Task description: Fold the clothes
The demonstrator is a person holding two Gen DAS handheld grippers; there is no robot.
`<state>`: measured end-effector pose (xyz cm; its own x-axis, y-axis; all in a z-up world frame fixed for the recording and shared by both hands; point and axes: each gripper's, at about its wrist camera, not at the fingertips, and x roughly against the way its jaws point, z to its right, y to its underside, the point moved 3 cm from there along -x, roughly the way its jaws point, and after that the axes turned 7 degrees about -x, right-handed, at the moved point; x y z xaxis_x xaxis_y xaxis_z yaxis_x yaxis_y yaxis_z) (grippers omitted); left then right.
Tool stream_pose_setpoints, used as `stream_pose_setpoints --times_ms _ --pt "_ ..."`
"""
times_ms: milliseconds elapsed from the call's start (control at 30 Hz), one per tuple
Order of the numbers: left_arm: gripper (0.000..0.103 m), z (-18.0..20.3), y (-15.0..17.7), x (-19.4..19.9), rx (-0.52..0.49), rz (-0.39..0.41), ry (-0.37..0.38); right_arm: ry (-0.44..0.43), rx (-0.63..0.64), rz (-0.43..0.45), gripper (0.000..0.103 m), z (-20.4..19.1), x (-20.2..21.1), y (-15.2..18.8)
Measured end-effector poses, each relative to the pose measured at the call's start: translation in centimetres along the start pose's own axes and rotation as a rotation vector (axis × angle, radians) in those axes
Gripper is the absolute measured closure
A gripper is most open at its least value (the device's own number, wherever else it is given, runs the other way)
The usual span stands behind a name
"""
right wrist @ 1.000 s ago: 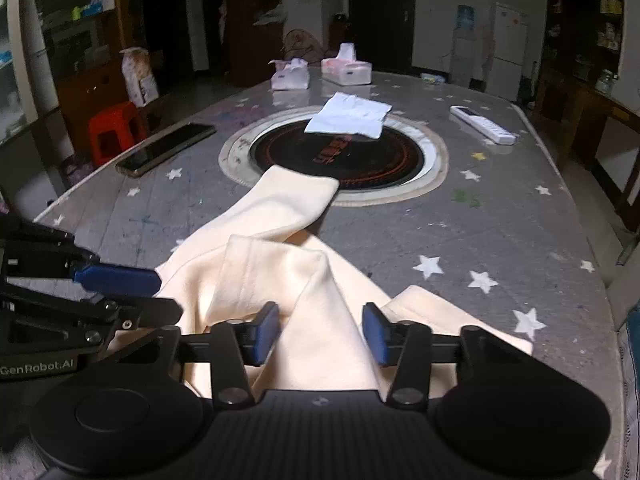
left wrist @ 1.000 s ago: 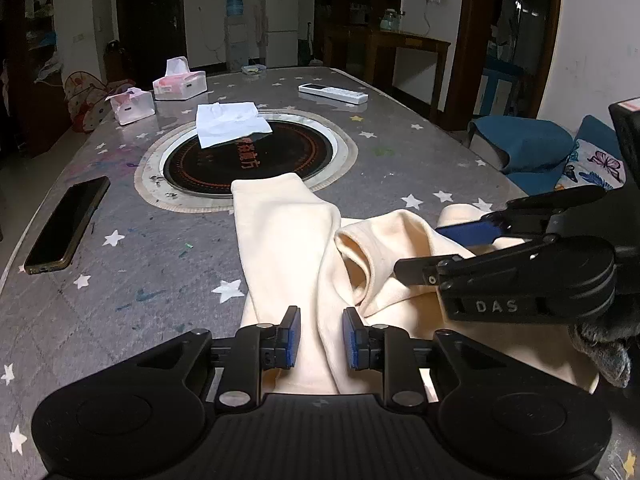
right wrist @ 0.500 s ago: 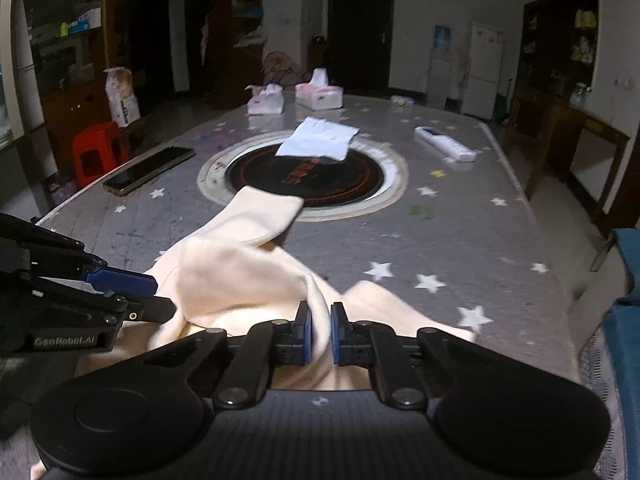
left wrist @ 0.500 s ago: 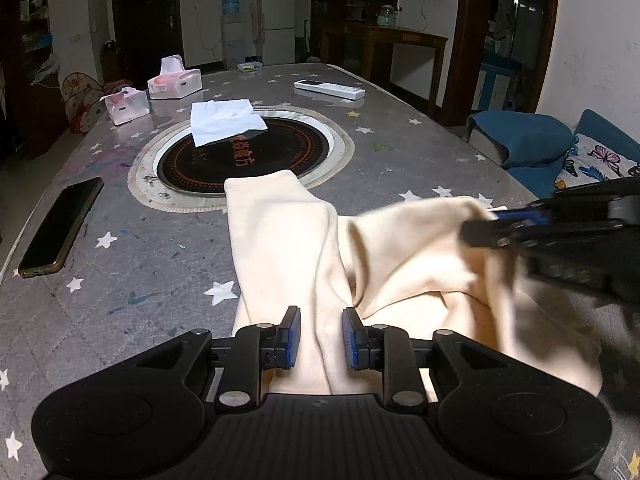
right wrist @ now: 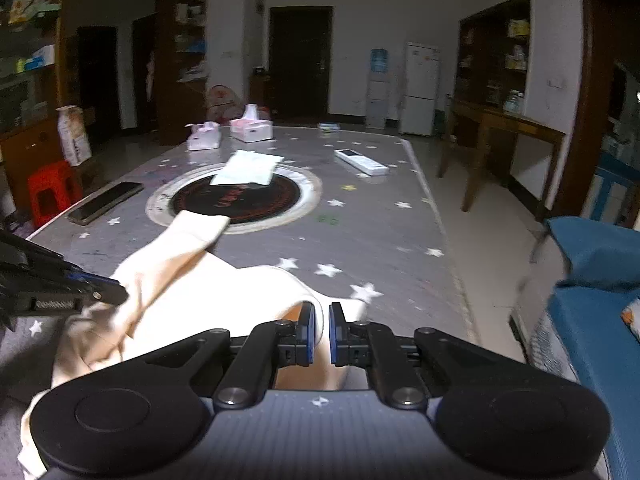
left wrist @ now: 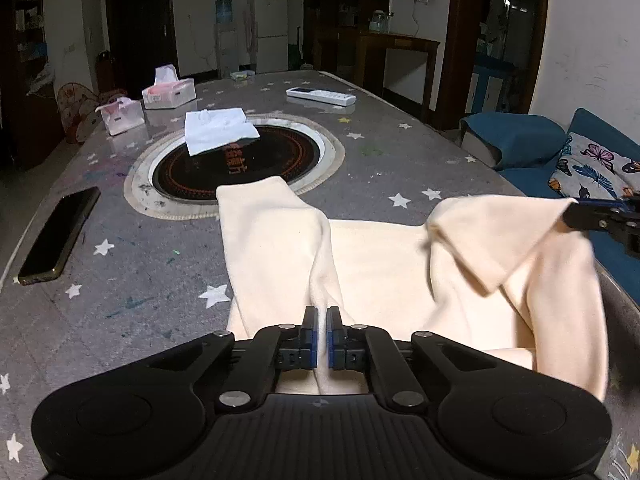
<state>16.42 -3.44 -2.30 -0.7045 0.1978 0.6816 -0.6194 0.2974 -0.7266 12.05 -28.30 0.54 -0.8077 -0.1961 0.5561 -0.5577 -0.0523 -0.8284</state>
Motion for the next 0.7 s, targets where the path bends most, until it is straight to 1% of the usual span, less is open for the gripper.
stream_pose_setpoints --times_ms 333,433,533,600,633,667,700 --pt "0.101 -0.3 0.5 2.7 0.022 0.05 -0.032 0.084 -0.074 0.015 0.097 3.6 3.3 1.8" --pt "0.101 -0.4 0.9 3.8 0.029 0.066 -0.042 0.078 -0.084 0.003 0.097 3.7 3.7 2.2" --pt "0.101 -0.7 1.4 4.9 0.046 0.081 -0.05 0.057 -0.073 -0.006 0.095 3.1 3.8 2.4" --pt "0.101 -1.0 1.7 5.5 0.057 0.087 -0.054 0.04 -0.077 -0.012 0.091 2.5 3.4 2.3" --pt "0.101 -1.1 1.9 5.8 0.061 0.089 -0.057 0.031 -0.078 -0.014 0.086 2.3 3.2 2.3" --pt "0.101 -1.2 2.0 6.1 0.065 0.092 -0.06 0.021 -0.08 -0.018 0.082 2.1 2.9 2.2" --pt "0.101 -1.4 2.2 6.3 0.067 0.092 -0.062 0.012 -0.083 -0.023 0.072 1.9 2.6 2.2"
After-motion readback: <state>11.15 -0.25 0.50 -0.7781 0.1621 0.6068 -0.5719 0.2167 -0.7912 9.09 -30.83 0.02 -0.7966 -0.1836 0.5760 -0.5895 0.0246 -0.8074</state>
